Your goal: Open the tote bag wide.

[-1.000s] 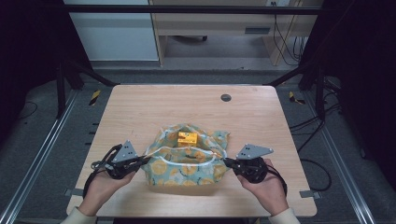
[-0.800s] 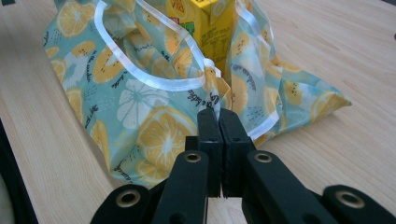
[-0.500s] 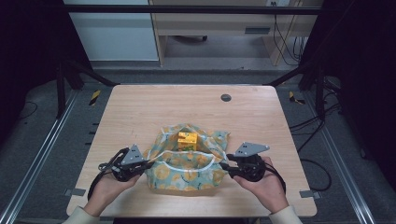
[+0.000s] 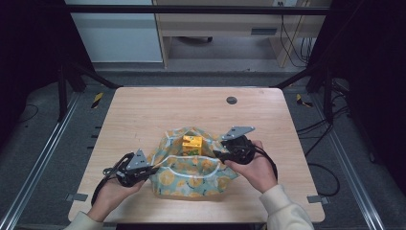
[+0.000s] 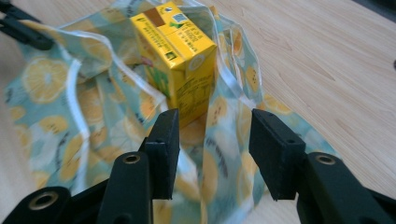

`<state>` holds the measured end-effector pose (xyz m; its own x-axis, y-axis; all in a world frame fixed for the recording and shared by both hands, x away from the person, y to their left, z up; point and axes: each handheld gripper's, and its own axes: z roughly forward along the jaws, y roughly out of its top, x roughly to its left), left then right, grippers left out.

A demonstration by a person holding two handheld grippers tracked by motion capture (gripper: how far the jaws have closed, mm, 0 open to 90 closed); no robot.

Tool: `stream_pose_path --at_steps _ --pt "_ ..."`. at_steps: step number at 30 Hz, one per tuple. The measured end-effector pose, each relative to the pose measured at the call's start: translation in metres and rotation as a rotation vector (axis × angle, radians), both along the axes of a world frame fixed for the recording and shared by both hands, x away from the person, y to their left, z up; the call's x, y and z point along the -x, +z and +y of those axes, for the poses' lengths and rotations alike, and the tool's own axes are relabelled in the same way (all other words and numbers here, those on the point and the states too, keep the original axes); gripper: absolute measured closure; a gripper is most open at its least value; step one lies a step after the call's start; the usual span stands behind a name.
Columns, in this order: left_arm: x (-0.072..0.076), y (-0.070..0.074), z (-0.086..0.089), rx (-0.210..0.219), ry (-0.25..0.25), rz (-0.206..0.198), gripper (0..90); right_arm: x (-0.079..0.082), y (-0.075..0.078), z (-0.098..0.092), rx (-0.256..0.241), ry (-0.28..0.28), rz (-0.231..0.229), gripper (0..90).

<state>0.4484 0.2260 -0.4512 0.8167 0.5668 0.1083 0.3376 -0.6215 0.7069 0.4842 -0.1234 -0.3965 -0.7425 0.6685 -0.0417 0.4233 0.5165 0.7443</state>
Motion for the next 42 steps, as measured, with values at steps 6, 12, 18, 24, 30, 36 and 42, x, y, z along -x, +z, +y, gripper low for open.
stream_pose_path --at_steps 6,12,18,24,30,36,42 --pt "0.0 0.0 0.0 -0.006 -0.005 -0.001 88.3 -0.029 -0.02 0.017 0.035 -0.008 0.067 53.2" --pt "-0.002 0.0 -0.001 -0.002 0.0 -0.003 88.3 -0.043 -0.028 0.022 0.035 -0.002 0.09 84.6" --pt "-0.003 0.006 -0.007 0.014 -0.005 -0.032 88.4 -0.059 -0.014 0.015 0.011 -0.056 0.051 90.0" --pt "-0.004 0.008 -0.013 0.02 -0.013 -0.037 88.5 -0.076 0.004 0.008 -0.018 -0.087 -0.002 90.0" --pt "-0.011 -0.006 -0.015 -0.033 -0.011 -0.002 88.4 -0.102 -0.018 0.001 -0.016 -0.136 0.048 90.0" --pt "-0.015 -0.017 -0.016 -0.067 -0.014 0.033 88.4 -0.113 -0.05 0.002 -0.022 -0.164 0.116 90.0" --pt "-0.014 -0.019 -0.017 -0.084 -0.025 0.036 88.0 -0.113 -0.055 0.002 -0.03 -0.166 0.122 88.5"
